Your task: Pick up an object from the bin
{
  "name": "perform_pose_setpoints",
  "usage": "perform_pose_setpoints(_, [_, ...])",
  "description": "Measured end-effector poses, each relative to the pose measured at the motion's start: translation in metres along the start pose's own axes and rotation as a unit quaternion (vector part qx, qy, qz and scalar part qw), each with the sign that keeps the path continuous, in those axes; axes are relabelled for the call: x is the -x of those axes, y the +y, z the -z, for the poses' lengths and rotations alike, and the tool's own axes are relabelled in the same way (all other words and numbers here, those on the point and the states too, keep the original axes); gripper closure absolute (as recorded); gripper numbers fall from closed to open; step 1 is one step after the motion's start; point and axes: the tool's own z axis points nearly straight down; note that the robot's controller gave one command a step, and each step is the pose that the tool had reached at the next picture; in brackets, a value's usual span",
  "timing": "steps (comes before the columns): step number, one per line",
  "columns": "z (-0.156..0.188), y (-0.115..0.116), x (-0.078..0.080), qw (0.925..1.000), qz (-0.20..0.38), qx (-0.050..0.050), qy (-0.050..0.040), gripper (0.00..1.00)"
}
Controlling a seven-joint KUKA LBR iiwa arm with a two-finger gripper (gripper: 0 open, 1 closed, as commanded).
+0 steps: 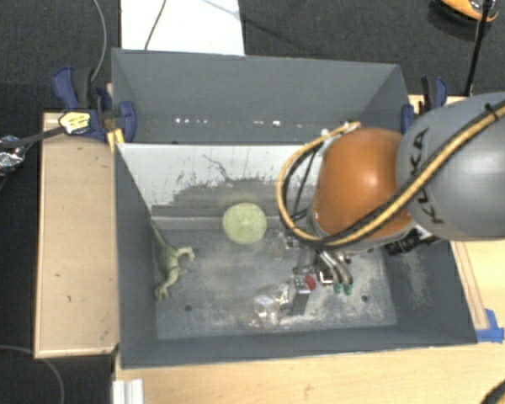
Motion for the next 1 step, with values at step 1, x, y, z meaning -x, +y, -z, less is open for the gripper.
perform_pose_setpoints(1, [0.0038, -0.0003, 0.0020, 1.0000, -0.001, 0.000, -0.0041, 0.00])
